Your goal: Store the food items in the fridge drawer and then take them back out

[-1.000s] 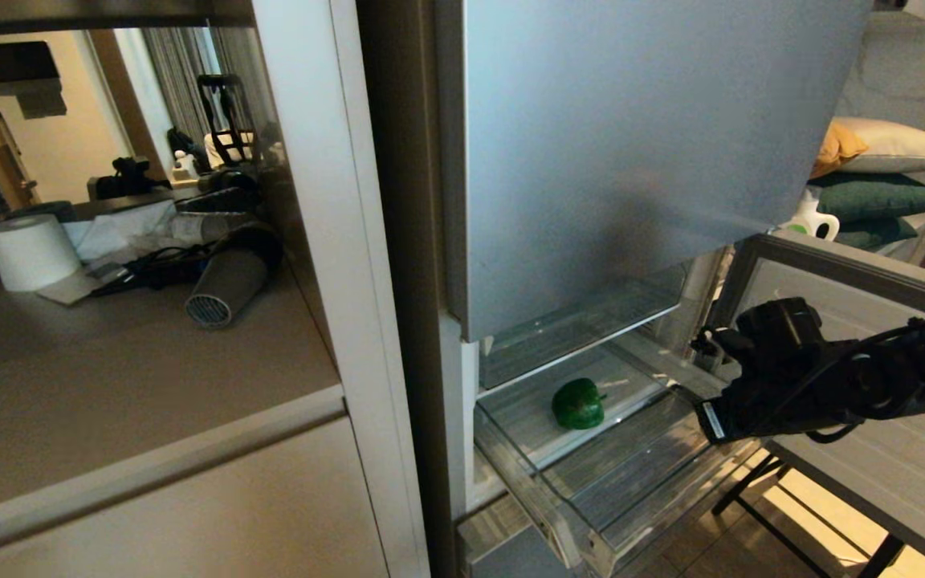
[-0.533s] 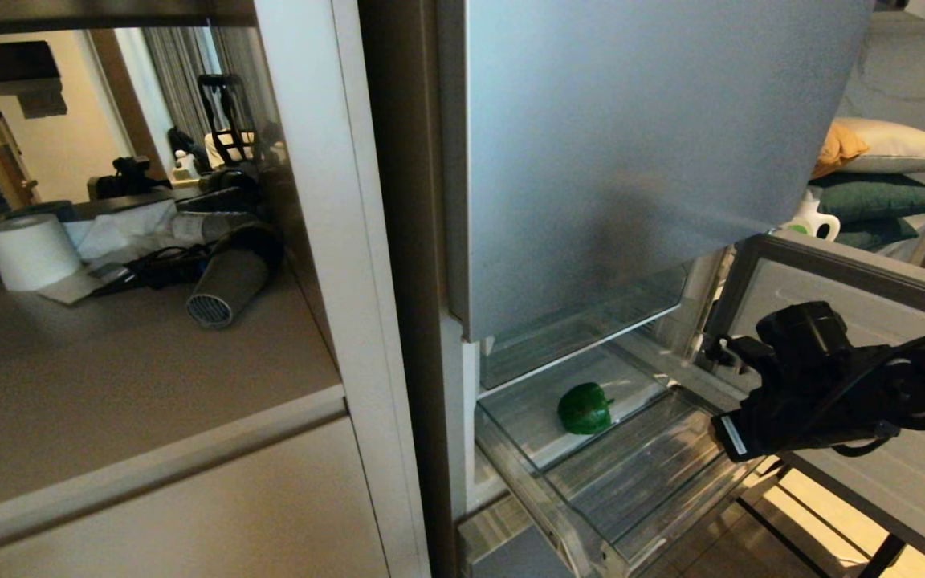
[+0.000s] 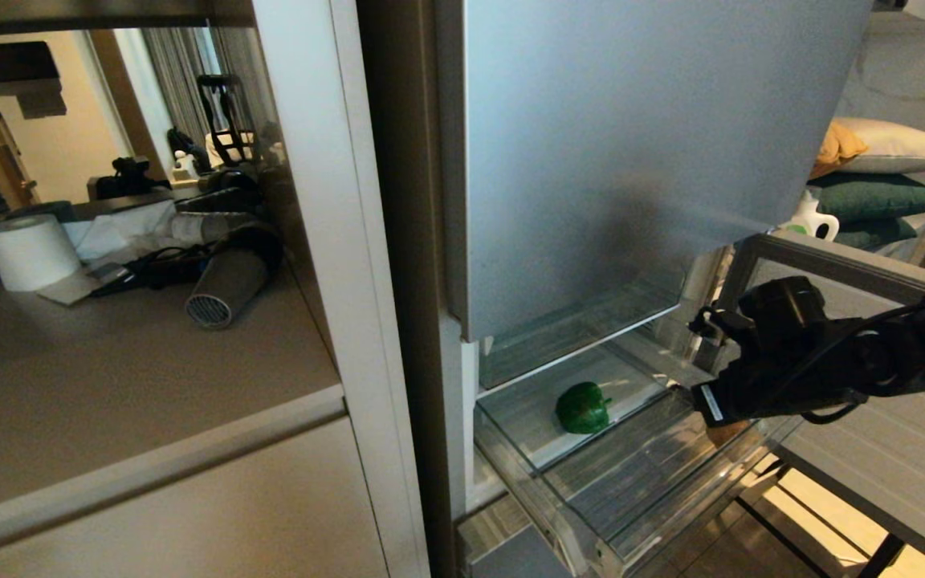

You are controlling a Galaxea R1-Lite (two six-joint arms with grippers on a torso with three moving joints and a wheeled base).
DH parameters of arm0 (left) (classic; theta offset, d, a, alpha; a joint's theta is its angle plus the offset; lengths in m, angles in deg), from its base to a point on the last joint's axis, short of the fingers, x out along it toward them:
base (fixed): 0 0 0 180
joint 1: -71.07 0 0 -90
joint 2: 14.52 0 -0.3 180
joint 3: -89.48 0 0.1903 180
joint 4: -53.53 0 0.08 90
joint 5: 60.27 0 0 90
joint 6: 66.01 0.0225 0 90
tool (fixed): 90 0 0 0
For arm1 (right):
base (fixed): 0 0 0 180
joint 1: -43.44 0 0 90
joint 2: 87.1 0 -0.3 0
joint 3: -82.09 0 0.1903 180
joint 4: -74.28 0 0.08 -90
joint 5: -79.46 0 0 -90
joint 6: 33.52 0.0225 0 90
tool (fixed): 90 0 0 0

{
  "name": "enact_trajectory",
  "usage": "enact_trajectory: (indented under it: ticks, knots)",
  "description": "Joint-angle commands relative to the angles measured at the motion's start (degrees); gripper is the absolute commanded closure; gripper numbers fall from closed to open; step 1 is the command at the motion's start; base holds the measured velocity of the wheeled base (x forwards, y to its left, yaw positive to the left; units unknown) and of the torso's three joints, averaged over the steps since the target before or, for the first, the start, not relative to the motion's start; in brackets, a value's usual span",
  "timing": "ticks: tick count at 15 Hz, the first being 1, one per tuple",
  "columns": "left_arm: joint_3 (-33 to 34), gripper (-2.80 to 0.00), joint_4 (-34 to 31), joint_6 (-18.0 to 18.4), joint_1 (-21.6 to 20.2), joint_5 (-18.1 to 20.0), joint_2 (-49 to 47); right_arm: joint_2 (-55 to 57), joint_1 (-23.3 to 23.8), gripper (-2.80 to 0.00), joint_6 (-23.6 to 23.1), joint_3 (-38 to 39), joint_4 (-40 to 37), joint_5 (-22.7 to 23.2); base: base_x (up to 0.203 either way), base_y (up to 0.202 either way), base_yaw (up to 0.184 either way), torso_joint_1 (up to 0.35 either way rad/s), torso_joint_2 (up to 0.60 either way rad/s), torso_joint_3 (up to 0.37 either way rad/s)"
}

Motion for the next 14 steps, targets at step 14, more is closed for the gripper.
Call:
enact_trajectory:
  ticks: [14]
  knots:
    - [0.6,0.0,0.0,0.0,0.0,0.0,-0.1,11.5,-3.5,0.0,-4.8,-18.1,-9.2,9.5,0.0,0.0,0.0,0.0,0.0,0.0]
